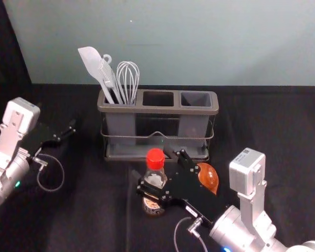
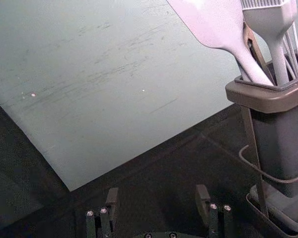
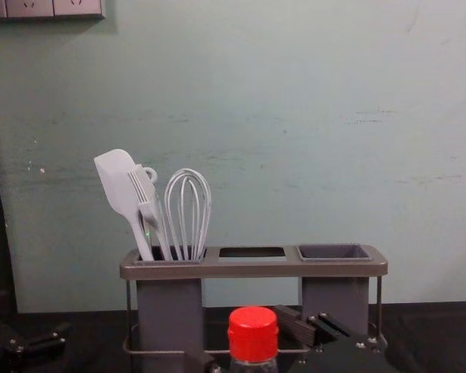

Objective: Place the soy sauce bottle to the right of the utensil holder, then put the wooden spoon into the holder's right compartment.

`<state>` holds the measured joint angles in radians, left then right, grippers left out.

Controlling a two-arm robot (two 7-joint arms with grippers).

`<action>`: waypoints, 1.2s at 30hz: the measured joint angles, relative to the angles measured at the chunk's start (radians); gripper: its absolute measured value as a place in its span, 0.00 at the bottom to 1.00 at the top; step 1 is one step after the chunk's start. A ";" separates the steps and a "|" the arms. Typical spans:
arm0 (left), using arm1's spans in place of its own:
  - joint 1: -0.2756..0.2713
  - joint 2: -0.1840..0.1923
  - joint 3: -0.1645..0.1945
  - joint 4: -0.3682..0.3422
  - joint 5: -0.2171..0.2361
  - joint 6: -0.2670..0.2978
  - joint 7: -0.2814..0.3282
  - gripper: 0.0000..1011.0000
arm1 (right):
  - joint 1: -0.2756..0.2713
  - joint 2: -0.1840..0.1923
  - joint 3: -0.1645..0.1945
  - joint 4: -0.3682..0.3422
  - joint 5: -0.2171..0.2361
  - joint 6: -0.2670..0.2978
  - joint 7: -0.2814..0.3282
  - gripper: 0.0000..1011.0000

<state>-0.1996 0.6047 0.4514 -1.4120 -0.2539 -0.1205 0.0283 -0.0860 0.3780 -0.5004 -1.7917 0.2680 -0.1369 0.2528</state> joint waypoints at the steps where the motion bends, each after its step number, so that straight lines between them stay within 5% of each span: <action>1: 0.000 0.000 0.000 0.000 0.000 0.000 0.000 0.99 | 0.000 -0.002 0.001 0.001 -0.001 0.000 0.002 0.99; 10: 0.000 0.000 0.000 0.000 0.000 0.000 0.000 0.99 | -0.007 -0.026 0.017 0.008 -0.022 -0.002 0.015 0.86; 25: 0.000 0.000 0.000 0.000 0.000 0.000 0.000 0.99 | -0.021 -0.055 0.045 0.008 -0.045 0.000 0.048 0.39; 36: 0.000 0.000 0.000 0.000 0.000 0.000 0.000 0.99 | -0.044 -0.047 0.094 -0.044 -0.044 0.004 0.076 0.38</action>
<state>-0.1995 0.6047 0.4514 -1.4120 -0.2539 -0.1205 0.0283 -0.1297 0.3313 -0.4065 -1.8357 0.2238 -0.1324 0.3292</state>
